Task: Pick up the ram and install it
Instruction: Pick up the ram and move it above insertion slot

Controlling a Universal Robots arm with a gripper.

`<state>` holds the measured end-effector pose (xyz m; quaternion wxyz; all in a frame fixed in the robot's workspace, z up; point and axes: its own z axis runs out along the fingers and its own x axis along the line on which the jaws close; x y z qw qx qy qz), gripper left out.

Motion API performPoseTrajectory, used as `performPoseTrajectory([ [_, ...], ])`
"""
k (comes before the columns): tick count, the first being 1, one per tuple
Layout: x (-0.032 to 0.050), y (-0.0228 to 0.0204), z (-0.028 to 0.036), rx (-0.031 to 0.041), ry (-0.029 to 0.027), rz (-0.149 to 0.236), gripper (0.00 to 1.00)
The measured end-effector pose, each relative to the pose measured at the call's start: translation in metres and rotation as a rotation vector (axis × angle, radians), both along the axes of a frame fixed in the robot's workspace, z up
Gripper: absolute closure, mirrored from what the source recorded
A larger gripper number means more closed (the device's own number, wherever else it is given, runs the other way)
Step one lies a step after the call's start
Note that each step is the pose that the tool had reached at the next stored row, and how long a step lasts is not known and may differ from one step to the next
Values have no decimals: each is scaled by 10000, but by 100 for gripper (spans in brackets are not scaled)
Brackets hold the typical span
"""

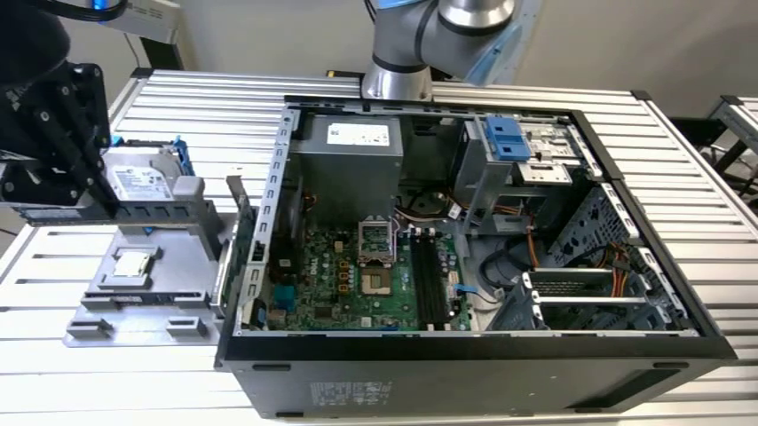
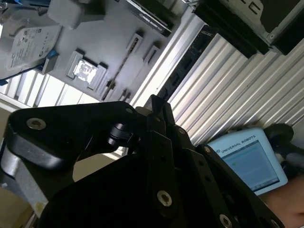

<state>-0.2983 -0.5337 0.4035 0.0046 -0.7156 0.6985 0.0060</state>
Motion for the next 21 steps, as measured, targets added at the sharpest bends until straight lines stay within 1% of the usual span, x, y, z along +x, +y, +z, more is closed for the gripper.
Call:
performPoseTrajectory([
  [5,154,0,0,0,9,-3,100],
  [11,312,0,0,0,18,-6,100],
  [21,589,0,-1,1,17,-6,100],
])
